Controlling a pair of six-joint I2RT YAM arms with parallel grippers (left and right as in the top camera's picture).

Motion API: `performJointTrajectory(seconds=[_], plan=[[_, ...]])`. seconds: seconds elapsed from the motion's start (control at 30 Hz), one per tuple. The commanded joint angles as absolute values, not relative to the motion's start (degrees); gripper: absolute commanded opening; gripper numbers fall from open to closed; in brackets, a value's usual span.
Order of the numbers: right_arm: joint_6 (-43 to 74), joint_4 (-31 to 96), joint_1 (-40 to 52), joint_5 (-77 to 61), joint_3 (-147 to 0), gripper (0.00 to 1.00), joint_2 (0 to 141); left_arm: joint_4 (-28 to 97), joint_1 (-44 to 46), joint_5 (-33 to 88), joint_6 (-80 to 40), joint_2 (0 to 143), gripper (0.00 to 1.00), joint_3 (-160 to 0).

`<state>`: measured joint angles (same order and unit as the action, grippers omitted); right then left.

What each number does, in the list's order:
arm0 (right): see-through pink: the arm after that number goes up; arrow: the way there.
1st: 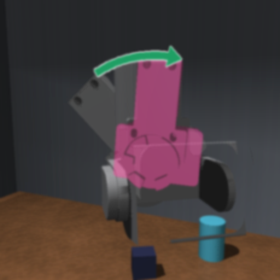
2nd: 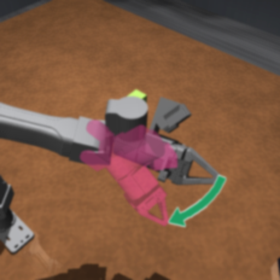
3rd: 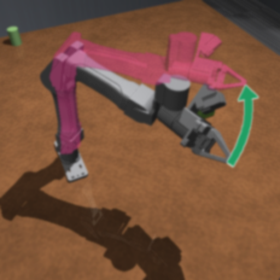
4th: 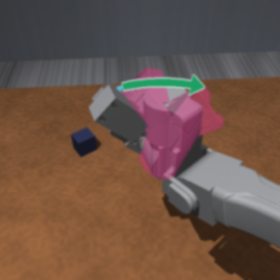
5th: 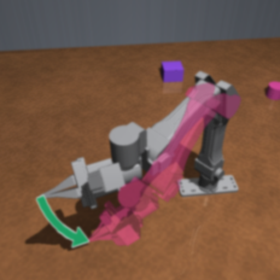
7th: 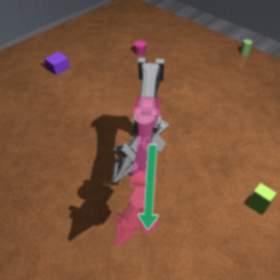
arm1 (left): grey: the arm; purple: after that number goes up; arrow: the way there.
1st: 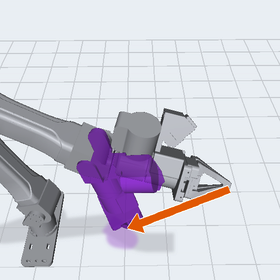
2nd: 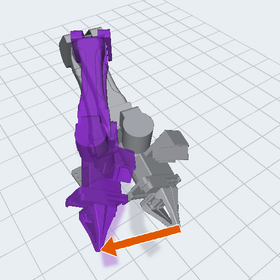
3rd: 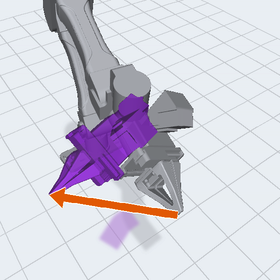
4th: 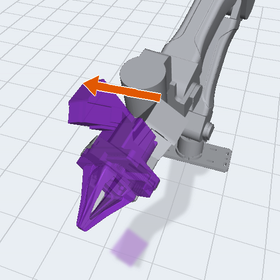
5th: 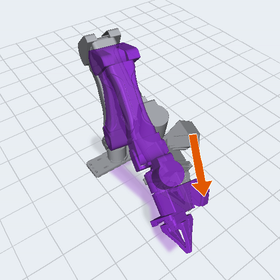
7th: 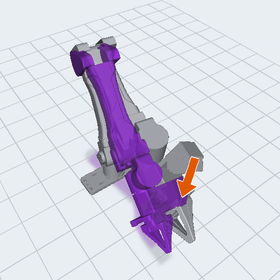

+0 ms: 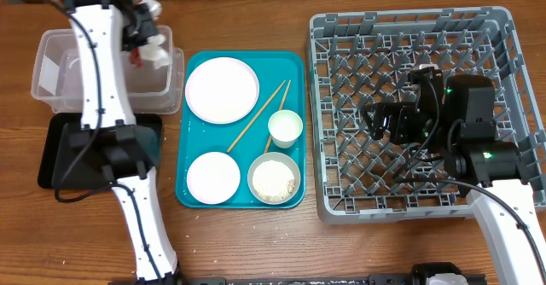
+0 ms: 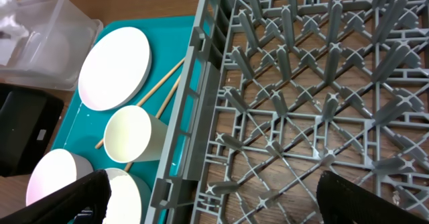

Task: Sort waste into correct bins and load items into the dishwasher
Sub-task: 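Carry the wrapper and tissue left and drop them into the clear bin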

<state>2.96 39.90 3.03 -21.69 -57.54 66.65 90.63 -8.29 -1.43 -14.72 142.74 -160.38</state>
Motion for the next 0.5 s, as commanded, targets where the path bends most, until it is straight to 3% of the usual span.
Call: performJointTrajectory(seconds=[0.0, 0.03, 0.07, 0.1, 0.13, 0.23, 0.47], plan=[[3.0, 39.5, 2.9, -22.2, -59.0, 1.0, 66.6, 91.0, -10.7, -2.0, -16.8, 142.8, 0.04, -154.8], [3.0, 39.5, 2.9, -22.2, -59.0, 1.0, 66.6, 91.2, -11.2, -2.0, -16.8, 142.8, 0.04, -153.1], [3.0, 39.5, 2.9, -22.2, -59.0, 1.0, 66.6, 90.7, -11.8, -2.4, -16.8, 142.8, 0.27, -150.1], [3.0, 39.5, 2.9, -22.2, -59.0, 1.0, 66.6, 90.0, -12.0, -2.8, -16.8, 142.8, 0.63, -149.4], [3.0, 39.5, 2.9, -22.2, -59.0, 1.0, 66.6, 89.5, -12.0, -2.8, -16.7, 142.8, 0.79, -149.4], [3.0, 39.6, 2.9, -22.2, -59.0, 1.0, 66.6, 89.4, -12.0, -2.6, -16.1, 142.7, 0.85, -150.4], [3.0, 39.6, 2.9, -22.2, -59.0, 1.0, 66.6, 93.7, -11.3, 4.4, -9.8, 142.7, 0.84, -159.5]])
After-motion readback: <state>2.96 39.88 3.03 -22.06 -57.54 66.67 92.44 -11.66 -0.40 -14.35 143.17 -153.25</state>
